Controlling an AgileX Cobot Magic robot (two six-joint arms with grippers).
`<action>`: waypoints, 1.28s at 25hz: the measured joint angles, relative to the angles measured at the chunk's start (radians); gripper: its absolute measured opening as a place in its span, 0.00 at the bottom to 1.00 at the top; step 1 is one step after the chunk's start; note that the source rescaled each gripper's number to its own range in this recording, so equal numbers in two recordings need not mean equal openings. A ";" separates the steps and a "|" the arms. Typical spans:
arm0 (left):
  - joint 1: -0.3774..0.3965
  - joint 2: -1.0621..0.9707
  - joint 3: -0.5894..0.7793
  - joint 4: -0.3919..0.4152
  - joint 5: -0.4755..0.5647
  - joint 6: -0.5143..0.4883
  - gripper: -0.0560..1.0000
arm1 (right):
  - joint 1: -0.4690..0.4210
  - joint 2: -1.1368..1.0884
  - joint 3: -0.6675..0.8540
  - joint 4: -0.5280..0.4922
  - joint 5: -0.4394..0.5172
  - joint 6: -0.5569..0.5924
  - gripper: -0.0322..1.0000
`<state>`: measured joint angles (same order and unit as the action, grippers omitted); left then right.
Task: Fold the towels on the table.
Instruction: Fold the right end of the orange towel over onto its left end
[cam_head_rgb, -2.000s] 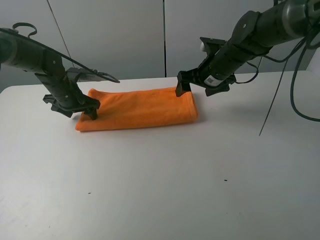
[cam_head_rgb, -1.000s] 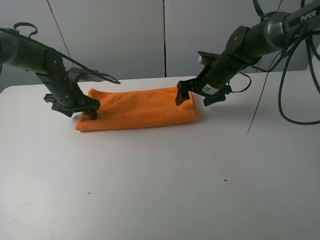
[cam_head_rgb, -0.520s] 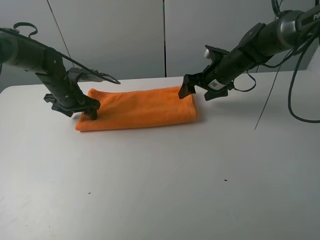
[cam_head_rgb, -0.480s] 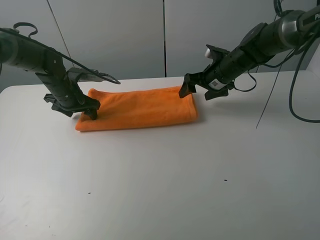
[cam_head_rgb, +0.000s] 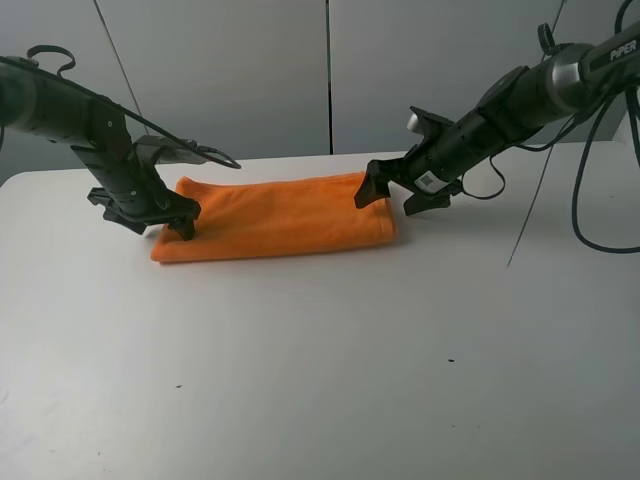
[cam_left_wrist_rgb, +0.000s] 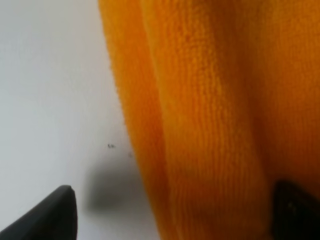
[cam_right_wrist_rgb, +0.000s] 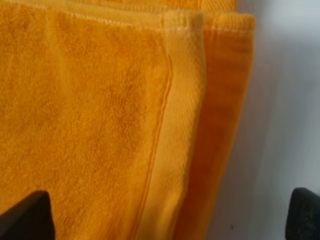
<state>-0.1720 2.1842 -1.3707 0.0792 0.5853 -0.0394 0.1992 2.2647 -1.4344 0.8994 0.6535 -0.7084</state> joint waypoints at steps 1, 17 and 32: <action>0.000 0.000 0.000 0.000 0.000 0.000 0.99 | -0.002 0.002 -0.002 0.003 0.001 0.000 1.00; 0.000 0.000 0.000 0.000 0.000 0.004 0.99 | 0.036 0.004 -0.004 0.044 0.027 0.033 1.00; 0.000 0.000 0.000 0.000 0.000 0.004 0.99 | 0.095 0.012 -0.004 0.089 0.012 0.058 1.00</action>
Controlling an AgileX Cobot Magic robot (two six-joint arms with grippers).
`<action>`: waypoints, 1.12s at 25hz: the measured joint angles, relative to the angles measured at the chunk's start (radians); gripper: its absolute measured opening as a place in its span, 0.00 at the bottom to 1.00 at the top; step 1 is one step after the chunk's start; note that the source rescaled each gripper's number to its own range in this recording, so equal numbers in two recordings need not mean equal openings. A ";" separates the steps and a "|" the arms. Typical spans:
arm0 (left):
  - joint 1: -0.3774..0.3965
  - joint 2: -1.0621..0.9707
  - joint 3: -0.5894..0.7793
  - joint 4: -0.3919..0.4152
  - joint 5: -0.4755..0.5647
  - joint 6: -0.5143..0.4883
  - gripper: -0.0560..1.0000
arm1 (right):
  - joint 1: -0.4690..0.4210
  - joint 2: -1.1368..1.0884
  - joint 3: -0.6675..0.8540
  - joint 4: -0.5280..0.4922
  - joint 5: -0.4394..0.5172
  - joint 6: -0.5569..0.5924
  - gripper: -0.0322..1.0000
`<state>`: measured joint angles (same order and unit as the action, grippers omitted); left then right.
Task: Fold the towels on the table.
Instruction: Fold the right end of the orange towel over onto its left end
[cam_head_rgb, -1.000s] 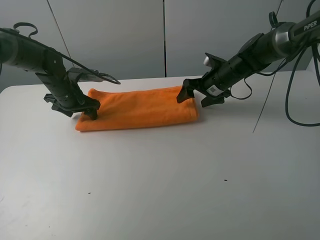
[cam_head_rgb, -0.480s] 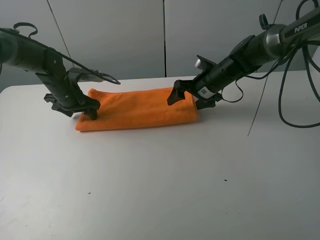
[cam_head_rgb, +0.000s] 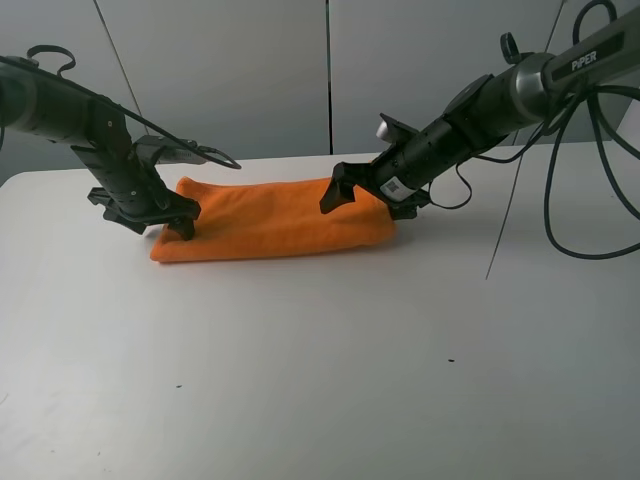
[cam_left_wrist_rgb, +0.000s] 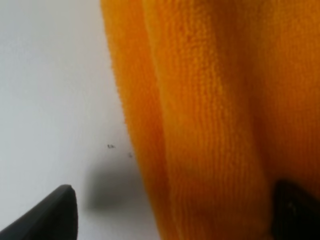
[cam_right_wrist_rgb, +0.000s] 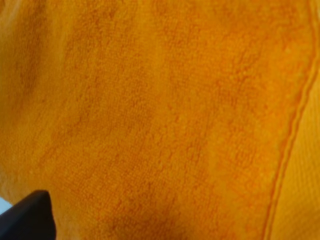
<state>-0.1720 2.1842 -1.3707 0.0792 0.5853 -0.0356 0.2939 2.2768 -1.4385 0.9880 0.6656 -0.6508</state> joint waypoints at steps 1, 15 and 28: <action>0.000 0.000 0.000 0.000 0.000 0.000 0.99 | 0.000 0.000 0.000 0.000 -0.002 0.013 1.00; 0.000 0.000 0.000 0.000 0.000 0.002 0.99 | 0.001 0.000 0.000 0.022 -0.010 0.052 0.11; 0.000 0.000 0.000 0.004 0.015 0.000 0.99 | 0.002 -0.038 -0.037 0.123 0.147 0.079 0.11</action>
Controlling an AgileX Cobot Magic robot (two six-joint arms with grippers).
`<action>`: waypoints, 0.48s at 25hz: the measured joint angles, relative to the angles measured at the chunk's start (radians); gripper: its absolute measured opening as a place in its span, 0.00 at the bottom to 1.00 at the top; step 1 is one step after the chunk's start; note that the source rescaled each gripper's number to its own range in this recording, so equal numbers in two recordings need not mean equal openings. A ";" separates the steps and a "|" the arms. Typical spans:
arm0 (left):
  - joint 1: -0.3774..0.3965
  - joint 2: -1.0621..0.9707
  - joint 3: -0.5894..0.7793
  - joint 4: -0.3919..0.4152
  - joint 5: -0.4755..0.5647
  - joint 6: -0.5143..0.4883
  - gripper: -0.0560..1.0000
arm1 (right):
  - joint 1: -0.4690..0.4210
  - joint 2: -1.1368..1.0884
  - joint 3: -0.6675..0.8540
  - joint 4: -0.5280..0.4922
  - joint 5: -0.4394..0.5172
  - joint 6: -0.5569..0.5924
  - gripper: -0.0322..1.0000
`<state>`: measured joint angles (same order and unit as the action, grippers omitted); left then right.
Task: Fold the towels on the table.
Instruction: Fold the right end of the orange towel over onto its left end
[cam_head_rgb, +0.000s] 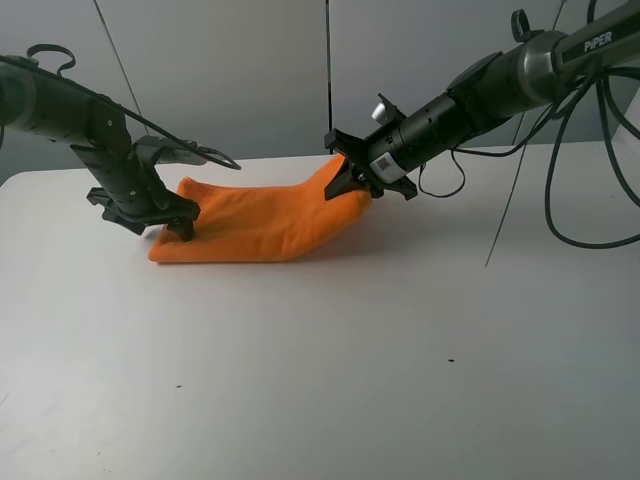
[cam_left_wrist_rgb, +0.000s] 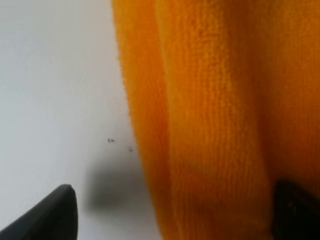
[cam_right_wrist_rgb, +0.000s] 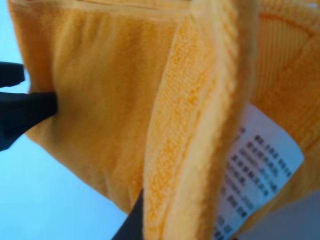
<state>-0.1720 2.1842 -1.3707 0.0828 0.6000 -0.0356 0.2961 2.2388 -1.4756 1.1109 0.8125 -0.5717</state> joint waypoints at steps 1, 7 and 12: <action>0.000 0.000 0.000 0.000 0.000 0.000 0.99 | 0.002 0.000 -0.007 0.020 0.012 0.000 0.11; 0.000 0.000 0.000 0.002 -0.002 0.002 0.99 | 0.077 0.004 -0.029 0.120 0.029 -0.018 0.11; 0.000 0.000 0.000 0.002 -0.004 0.012 0.99 | 0.125 0.056 -0.081 0.214 0.042 -0.027 0.11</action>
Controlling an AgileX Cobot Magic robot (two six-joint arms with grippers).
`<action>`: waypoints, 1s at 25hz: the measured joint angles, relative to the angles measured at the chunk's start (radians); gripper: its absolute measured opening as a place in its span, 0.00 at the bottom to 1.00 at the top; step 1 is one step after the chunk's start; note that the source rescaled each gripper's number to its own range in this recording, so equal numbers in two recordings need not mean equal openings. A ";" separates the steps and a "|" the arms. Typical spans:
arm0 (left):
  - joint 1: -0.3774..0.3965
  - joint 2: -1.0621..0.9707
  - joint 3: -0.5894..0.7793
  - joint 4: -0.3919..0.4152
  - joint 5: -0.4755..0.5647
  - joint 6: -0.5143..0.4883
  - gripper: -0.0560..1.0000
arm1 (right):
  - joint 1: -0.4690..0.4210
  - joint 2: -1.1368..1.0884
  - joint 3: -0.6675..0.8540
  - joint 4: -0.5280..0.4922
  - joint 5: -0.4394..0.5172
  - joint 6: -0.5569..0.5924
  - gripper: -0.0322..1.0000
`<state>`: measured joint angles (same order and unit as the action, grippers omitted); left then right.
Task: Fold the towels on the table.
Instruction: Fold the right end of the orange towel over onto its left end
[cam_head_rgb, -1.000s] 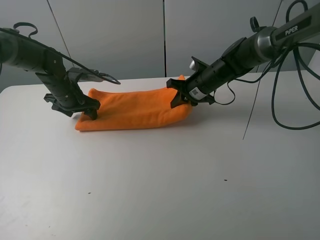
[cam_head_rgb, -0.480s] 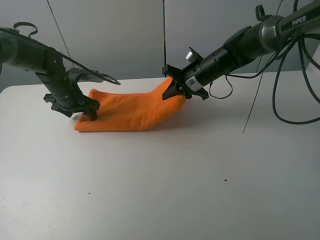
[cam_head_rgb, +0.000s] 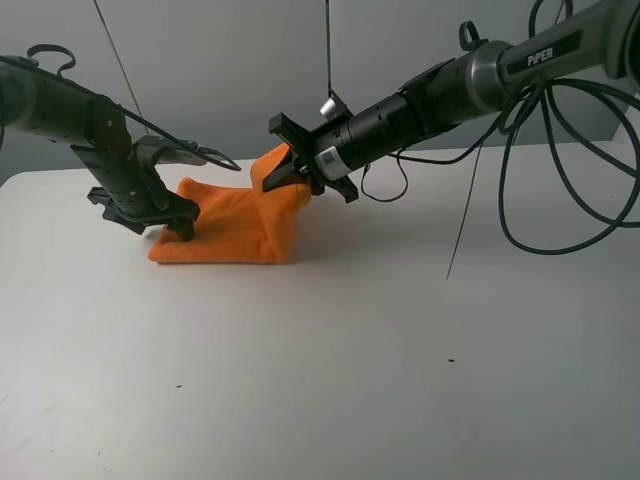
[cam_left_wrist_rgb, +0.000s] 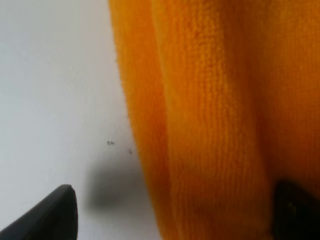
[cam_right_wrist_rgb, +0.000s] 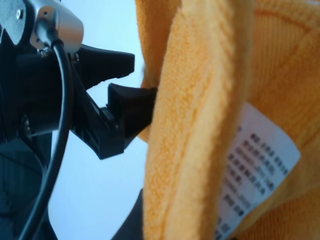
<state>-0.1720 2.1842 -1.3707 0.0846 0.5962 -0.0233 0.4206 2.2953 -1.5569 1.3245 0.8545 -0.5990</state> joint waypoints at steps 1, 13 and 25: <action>0.000 0.000 0.000 0.000 0.000 0.000 0.99 | 0.007 0.011 -0.012 0.016 0.000 0.000 0.11; 0.000 0.000 0.000 0.000 -0.004 0.007 0.99 | 0.016 0.037 -0.031 0.095 -0.023 0.117 0.11; 0.000 0.000 0.000 0.000 -0.005 0.012 0.99 | 0.070 0.052 -0.031 0.159 -0.110 0.106 0.11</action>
<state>-0.1720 2.1842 -1.3707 0.0846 0.5909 -0.0108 0.4903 2.3469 -1.5881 1.4838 0.7441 -0.4932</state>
